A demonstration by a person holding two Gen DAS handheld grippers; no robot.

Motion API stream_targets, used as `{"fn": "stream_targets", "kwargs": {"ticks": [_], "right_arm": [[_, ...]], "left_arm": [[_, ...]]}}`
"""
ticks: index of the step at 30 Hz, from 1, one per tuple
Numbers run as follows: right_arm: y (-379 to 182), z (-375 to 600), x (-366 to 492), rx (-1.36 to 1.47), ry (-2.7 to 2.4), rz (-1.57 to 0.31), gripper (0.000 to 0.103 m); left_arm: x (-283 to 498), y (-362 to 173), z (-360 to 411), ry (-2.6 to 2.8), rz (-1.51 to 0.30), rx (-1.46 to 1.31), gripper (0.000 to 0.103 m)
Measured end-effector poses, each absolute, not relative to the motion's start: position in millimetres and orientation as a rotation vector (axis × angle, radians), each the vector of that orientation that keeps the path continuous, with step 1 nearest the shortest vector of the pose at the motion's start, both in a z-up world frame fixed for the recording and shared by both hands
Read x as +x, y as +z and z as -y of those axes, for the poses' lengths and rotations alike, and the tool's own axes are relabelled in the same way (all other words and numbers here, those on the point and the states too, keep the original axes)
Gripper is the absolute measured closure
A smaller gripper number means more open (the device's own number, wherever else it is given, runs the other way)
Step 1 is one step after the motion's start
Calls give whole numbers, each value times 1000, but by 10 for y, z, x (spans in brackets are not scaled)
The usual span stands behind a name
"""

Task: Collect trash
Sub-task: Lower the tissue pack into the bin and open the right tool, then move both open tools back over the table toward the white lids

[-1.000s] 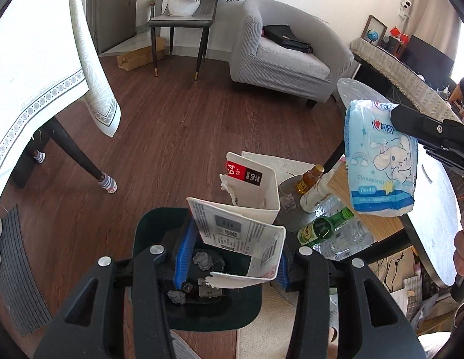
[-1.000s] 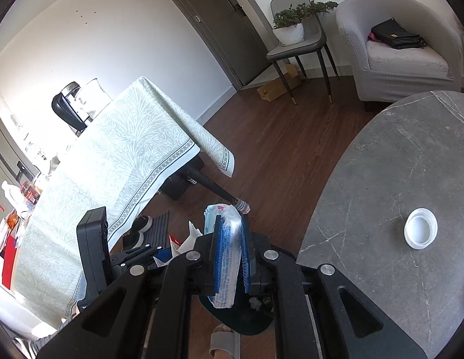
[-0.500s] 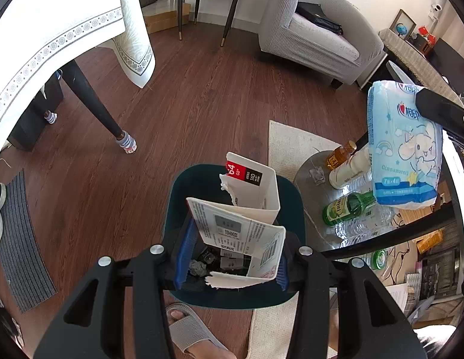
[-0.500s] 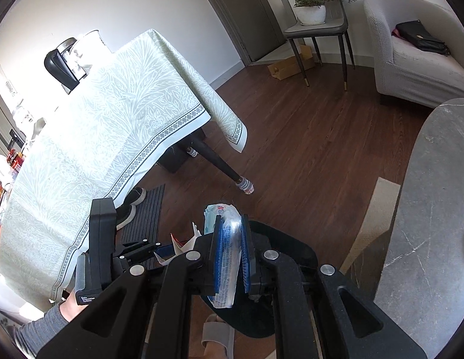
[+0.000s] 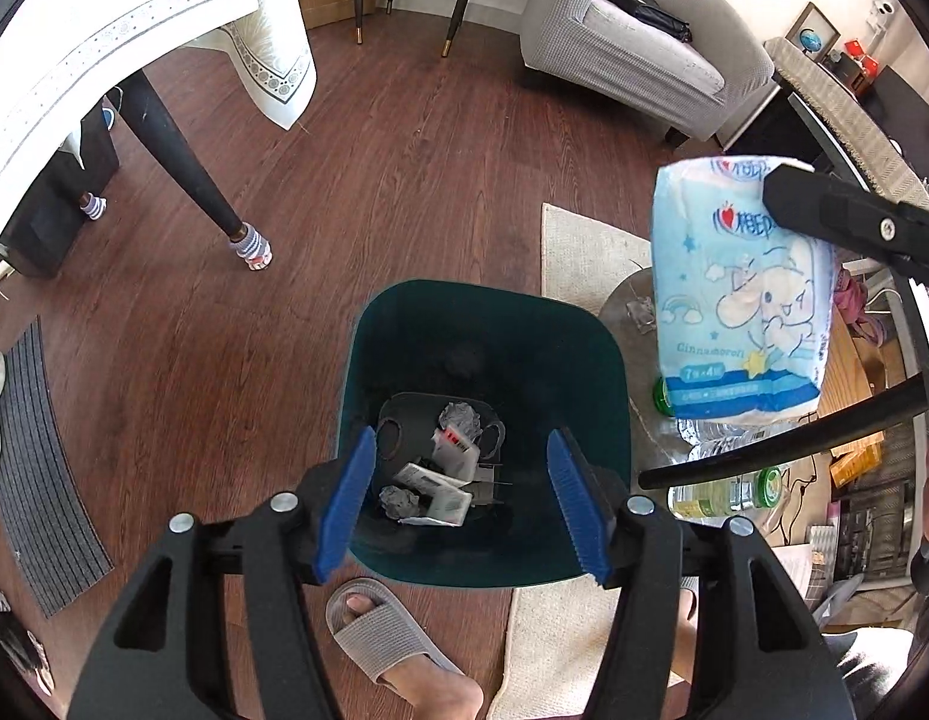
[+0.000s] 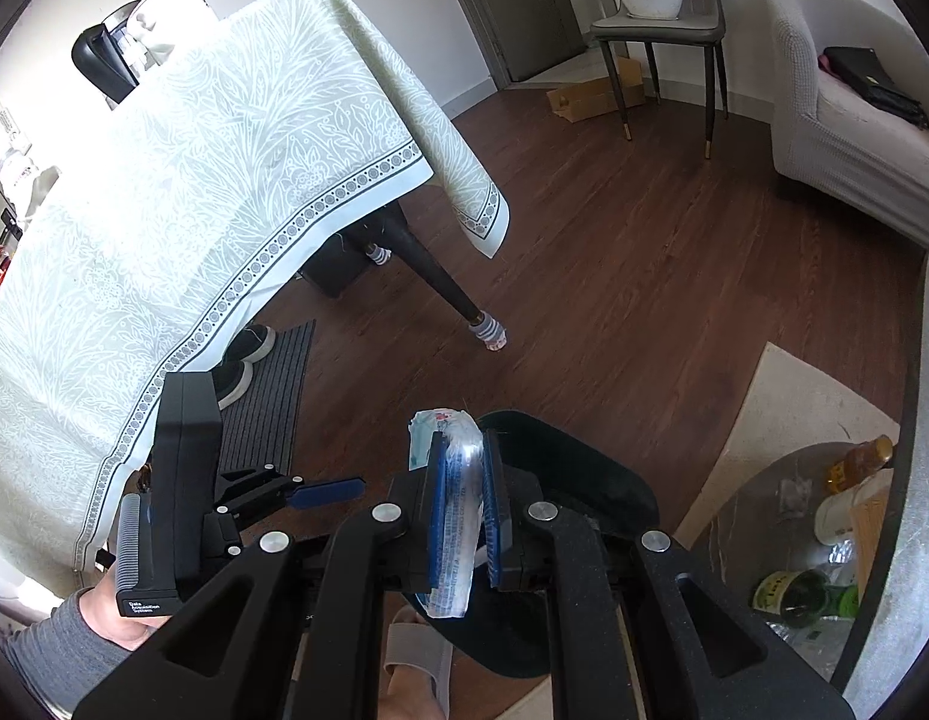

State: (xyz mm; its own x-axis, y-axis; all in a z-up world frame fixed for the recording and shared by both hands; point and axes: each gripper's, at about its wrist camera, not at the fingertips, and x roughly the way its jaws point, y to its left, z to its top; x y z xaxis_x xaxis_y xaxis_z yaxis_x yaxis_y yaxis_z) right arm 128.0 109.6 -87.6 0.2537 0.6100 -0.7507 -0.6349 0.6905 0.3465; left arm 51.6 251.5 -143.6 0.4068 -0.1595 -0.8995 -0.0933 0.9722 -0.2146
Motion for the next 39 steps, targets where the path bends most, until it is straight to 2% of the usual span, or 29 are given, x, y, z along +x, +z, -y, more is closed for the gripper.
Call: {"fn": "stream_targets", "kwargs": {"ticks": [12, 24, 26, 28, 39], "right_arm": [[-1194, -1316, 1242, -150, 812, -1079, 92], [-1573, -1430, 1149, -274, 789, -1159, 90], [-1610, -1425, 1134, -293, 784, -1170, 81], [-1656, -1432, 1103, -322, 780, -1188, 52], [-1382, -1259, 1037, -271, 778, -1103, 50]], "left_arm": [[368, -1068, -2745, 11, -1015, -266, 47], [349, -532, -2749, -6, -837, -303, 62], [358, -462, -2735, -10, -823, -307, 62], [355, -387, -2739, -12, -807, -310, 63], [347, -49, -2561, -38, -720, -325, 63]]}}
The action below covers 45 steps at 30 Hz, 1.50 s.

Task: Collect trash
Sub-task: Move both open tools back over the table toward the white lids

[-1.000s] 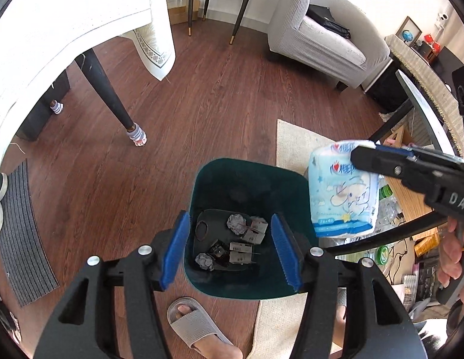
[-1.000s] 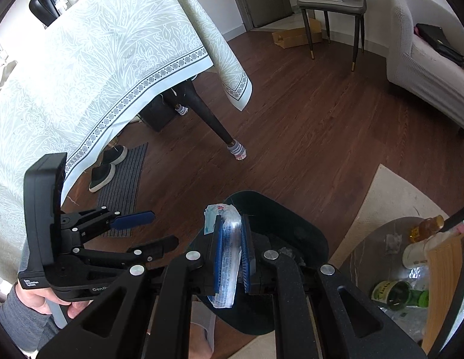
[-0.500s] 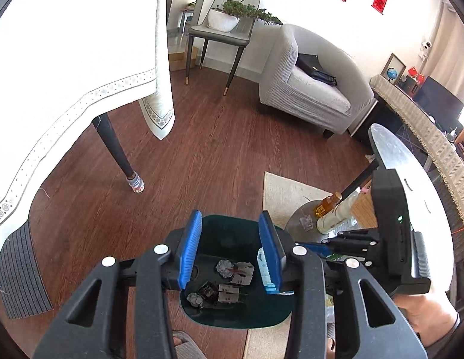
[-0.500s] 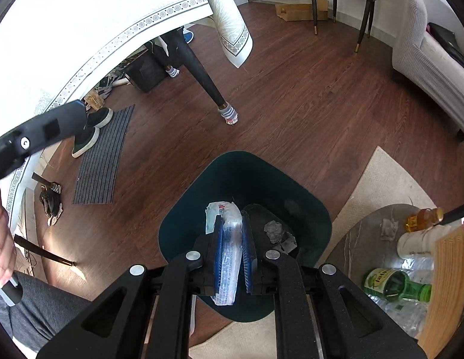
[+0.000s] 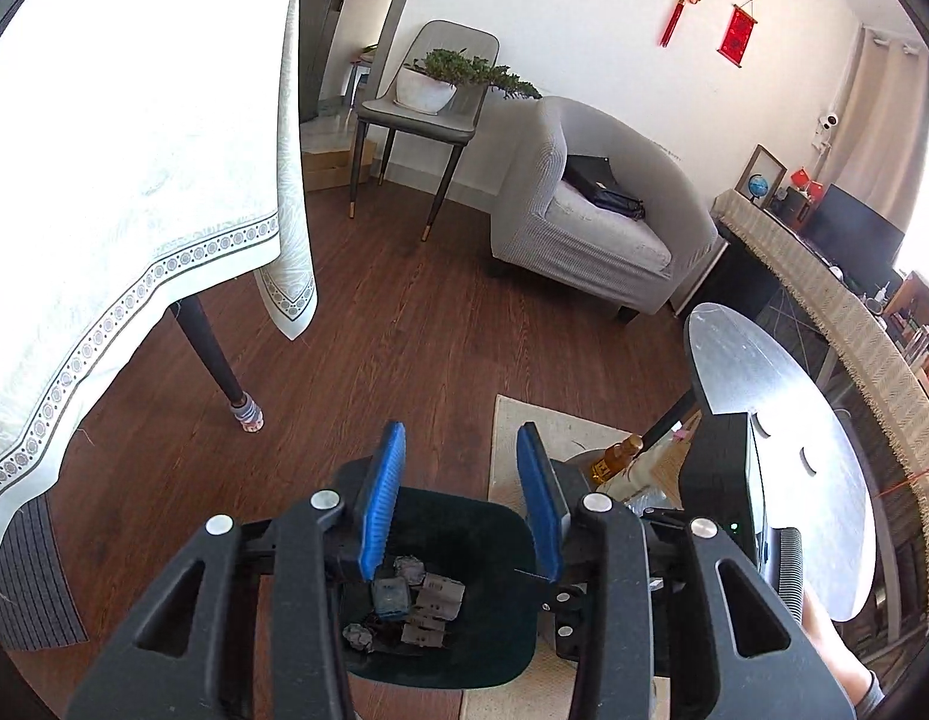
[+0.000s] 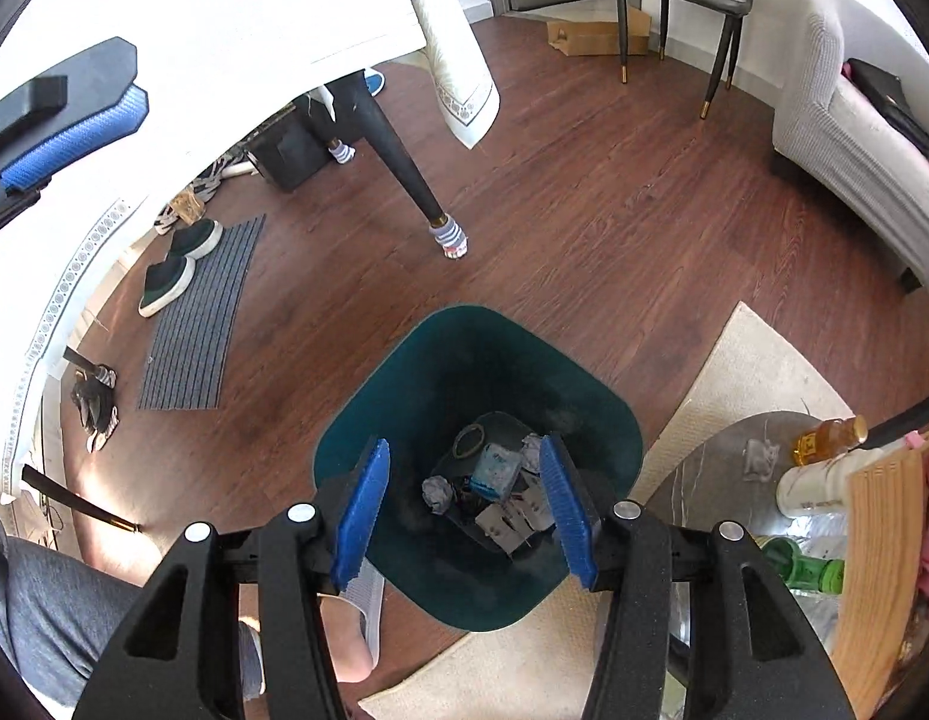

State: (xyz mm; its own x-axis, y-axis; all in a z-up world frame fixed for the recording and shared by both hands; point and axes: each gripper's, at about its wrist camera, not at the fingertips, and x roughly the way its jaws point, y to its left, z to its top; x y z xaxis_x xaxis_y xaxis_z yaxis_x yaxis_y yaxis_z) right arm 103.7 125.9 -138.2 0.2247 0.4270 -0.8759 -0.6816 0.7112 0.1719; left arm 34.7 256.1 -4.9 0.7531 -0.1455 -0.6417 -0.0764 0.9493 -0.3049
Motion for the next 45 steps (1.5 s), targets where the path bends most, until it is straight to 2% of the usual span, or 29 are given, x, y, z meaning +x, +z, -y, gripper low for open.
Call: {"fn": "stream_targets", "kwargs": {"ticks": [13, 19, 37, 45], "right_arm": [[-653, -642, 1008, -126, 778, -863, 50], [-473, -228, 1053, -83, 731, -814, 50], [-241, 1182, 1100, 17, 509, -751, 50], [-296, 1646, 1092, -33, 381, -753, 50]], "left_arm": [[528, 99, -2176, -79, -670, -330, 63], [616, 137, -1858, -112, -667, -311, 63], [897, 135, -703, -237, -692, -200, 62], [1036, 75, -254, -276, -718, -156, 58]]}}
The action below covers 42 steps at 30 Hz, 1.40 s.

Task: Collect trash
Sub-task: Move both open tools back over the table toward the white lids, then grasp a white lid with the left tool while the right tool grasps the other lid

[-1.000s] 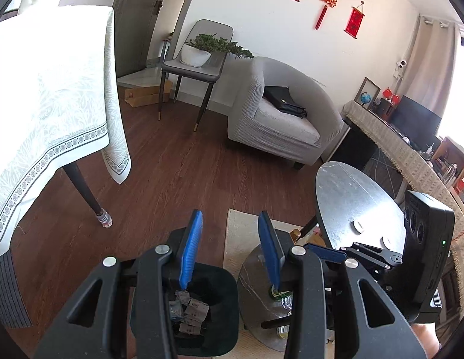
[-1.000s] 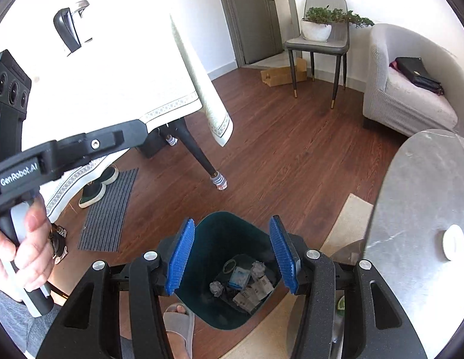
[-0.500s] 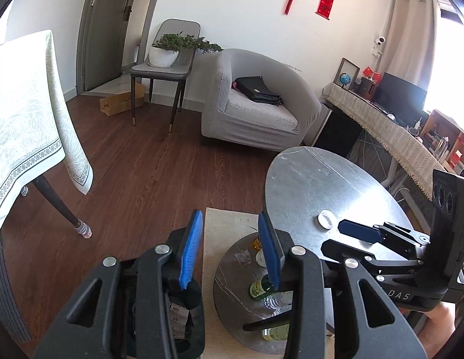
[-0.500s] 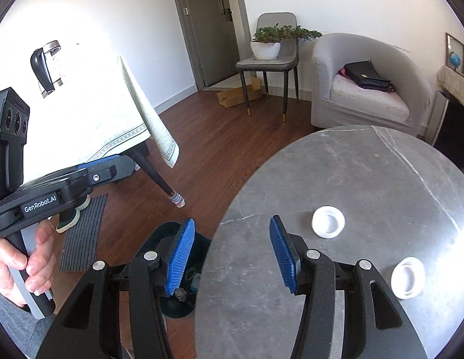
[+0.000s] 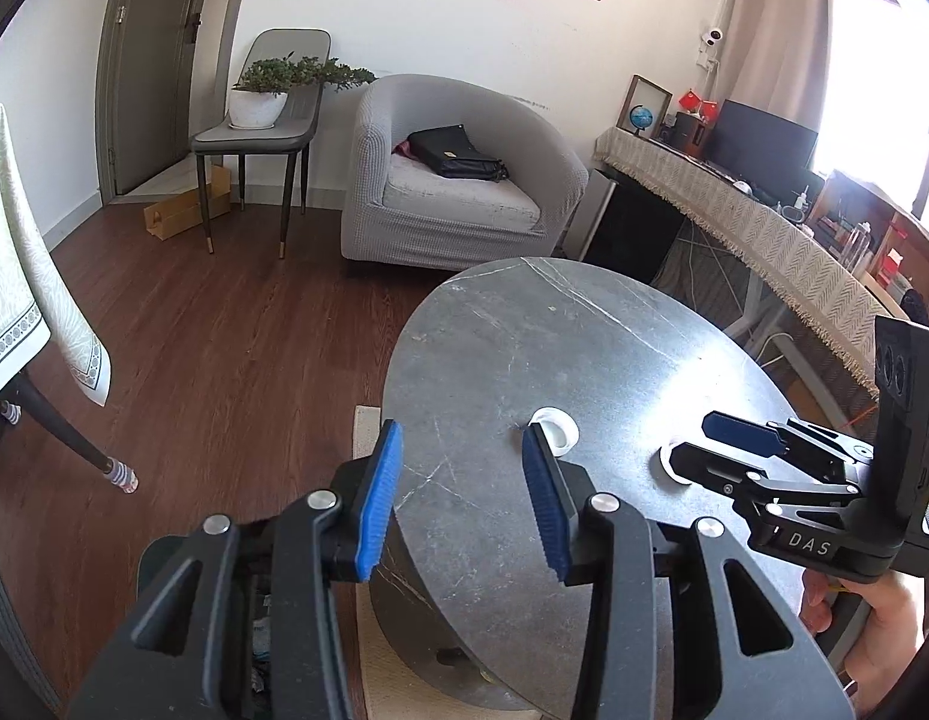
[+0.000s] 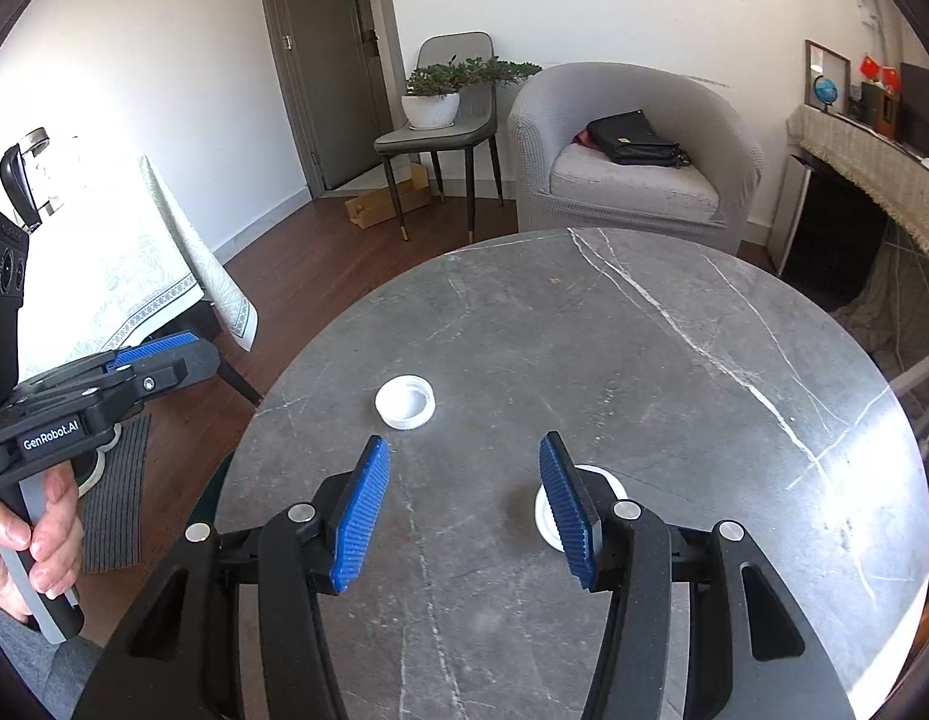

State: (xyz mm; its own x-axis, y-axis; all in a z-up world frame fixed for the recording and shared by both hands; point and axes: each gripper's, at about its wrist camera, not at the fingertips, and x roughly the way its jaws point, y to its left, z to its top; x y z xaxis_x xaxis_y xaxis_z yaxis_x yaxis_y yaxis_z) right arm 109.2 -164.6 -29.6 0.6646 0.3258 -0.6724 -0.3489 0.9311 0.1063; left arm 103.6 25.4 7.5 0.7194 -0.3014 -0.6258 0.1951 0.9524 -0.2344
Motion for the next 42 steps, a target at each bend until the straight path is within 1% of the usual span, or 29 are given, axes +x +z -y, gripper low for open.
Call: {"fn": "stream_targets", "kwargs": {"ticks": [10, 16, 17, 18, 19, 26, 30, 33, 35, 42], "right_arm": [[-508, 1986, 1208, -74, 315, -822, 50], [-583, 1985, 1281, -105, 335, -851, 50], [-592, 1969, 1293, -115, 338, -852, 51], [-603, 1953, 1304, -127, 340, -856, 58], [-616, 1932, 1320, -142, 341, -862, 63], [-570, 1988, 1331, -167, 329, -842, 64], [-528, 2100, 1335, -119, 333, -835, 64], [-526, 2127, 1331, -111, 331, -834, 64], [-522, 2121, 1327, -106, 334, -834, 64], [-485, 2054, 1309, -96, 351, -828, 64]], "left_arm": [[1334, -126, 205, -306, -773, -93, 49], [1489, -286, 427, -302, -811, -9, 48], [1508, -303, 445, -301, -815, -4, 48], [1525, -316, 454, -301, -819, -3, 48], [1544, -330, 472, -301, -821, -1, 48], [1643, -380, 533, -299, -840, 5, 49], [1658, -402, 546, -292, -847, 18, 52], [1656, -414, 594, -288, -850, 40, 60], [1637, -418, 608, -286, -844, 57, 69], [1559, -368, 565, -293, -826, 47, 70]]}}
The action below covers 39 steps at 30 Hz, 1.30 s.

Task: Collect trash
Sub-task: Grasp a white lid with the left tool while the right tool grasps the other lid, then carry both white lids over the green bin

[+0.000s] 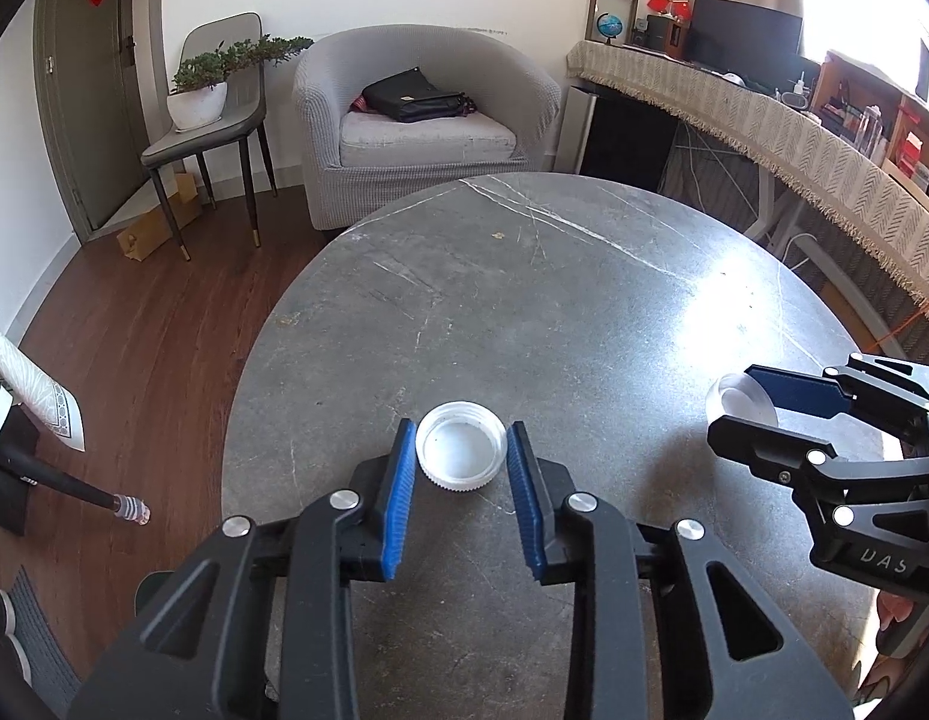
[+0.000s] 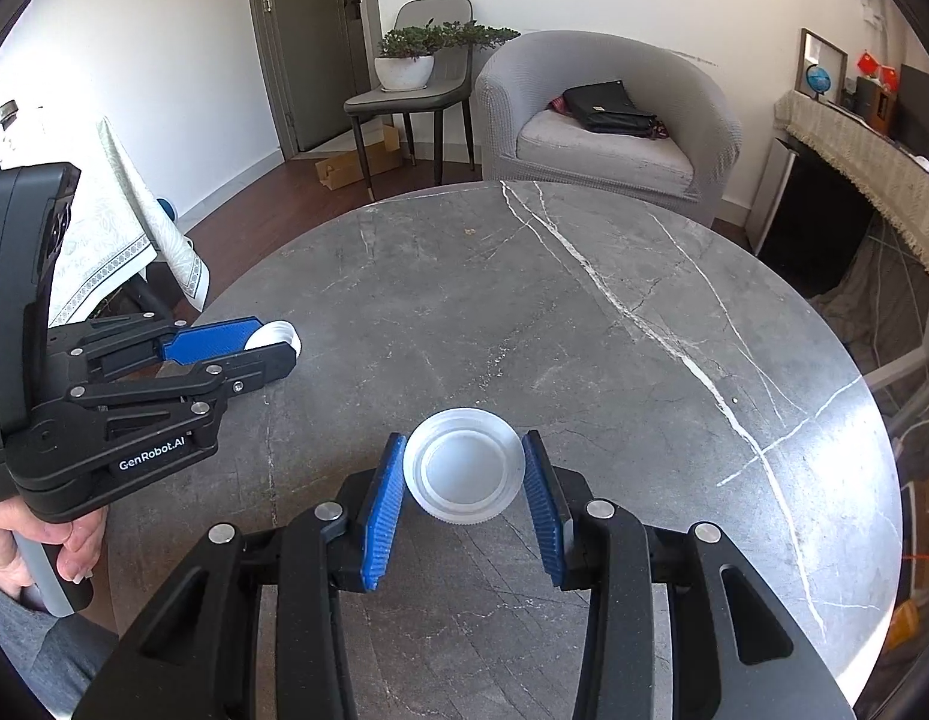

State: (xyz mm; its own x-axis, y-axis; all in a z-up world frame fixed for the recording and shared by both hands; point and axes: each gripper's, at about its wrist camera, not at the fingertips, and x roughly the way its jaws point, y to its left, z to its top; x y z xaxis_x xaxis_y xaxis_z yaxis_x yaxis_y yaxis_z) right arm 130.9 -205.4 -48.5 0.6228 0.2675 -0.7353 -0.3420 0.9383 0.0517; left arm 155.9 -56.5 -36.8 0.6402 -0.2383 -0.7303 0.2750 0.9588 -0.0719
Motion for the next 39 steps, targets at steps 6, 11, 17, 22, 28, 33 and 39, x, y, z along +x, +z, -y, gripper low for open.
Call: {"fn": "stream_targets", "kwargs": {"ticks": [6, 11, 17, 22, 28, 33, 39], "right_arm": [[-441, 1920, 1255, -98, 366, -817, 64], [-436, 1813, 1230, -94, 378, -815, 64], [-426, 1623, 1180, -90, 401, -807, 64], [-404, 1390, 1144, -85, 432, -795, 64], [-360, 1006, 1122, -91, 485, -780, 64], [-339, 653, 1101, -108, 530, -773, 64], [-360, 242, 1089, -137, 577, -780, 64]], "left_arm": [[1462, -321, 458, -295, -818, 26, 70], [1390, -292, 355, -284, -815, 16, 70], [1271, -276, 172, -267, -813, 11, 70], [1146, -287, -53, -238, -814, 11, 70], [1030, -300, -464, -190, -819, -20, 70], [929, -344, -804, -155, -833, -39, 70], [818, -520, -1218, -116, -881, -55, 70]]}}
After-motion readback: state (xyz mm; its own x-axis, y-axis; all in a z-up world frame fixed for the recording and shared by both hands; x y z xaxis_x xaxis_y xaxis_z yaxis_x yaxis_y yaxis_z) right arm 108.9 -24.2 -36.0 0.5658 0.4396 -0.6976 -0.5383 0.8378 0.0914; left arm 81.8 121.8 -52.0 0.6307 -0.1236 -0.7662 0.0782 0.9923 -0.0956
